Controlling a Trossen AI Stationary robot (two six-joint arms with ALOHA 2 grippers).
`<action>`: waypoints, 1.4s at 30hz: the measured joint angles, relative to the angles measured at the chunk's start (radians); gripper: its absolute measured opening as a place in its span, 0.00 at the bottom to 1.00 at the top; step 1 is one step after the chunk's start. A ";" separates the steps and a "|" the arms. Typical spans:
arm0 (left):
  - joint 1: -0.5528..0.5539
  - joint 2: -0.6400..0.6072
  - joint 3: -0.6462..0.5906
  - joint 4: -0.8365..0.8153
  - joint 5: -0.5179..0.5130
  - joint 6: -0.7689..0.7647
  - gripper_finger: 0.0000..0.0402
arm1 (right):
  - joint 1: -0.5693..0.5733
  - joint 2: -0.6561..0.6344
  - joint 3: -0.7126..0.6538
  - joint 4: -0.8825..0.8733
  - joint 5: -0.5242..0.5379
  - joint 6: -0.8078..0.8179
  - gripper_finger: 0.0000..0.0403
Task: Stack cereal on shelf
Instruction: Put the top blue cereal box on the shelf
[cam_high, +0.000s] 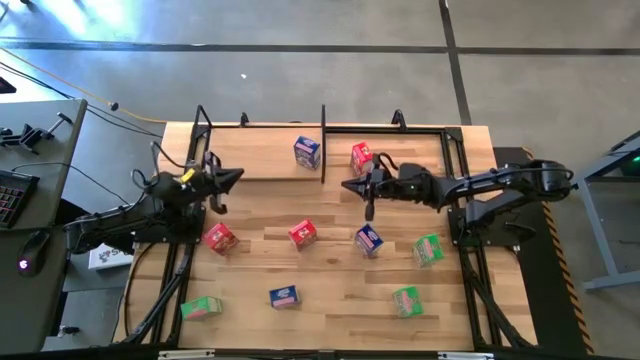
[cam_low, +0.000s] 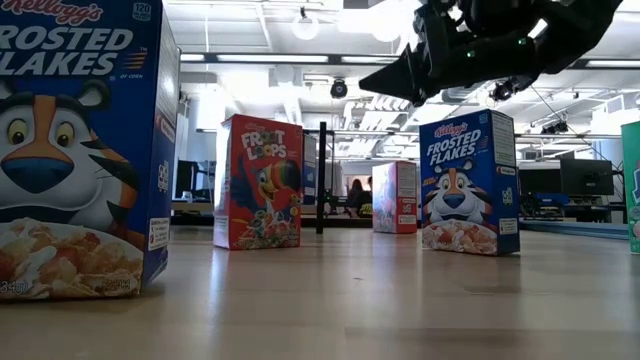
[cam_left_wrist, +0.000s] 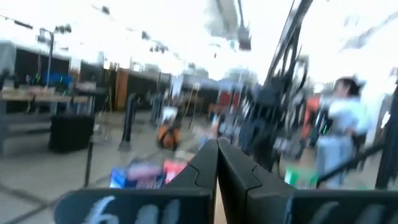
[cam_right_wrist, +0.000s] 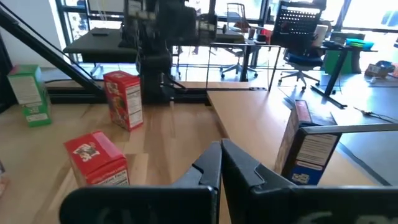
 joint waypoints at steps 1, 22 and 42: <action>0.000 0.002 0.000 0.028 0.014 -0.016 0.00 | -0.006 0.000 0.000 -0.001 -0.006 -0.001 0.00; 0.189 1.031 0.706 -0.480 0.181 0.302 0.05 | -0.167 0.001 0.000 -0.053 -0.071 -0.052 0.00; 0.192 1.626 1.511 -1.193 0.174 0.739 0.58 | -0.213 0.001 0.000 -0.066 -0.190 -0.081 0.00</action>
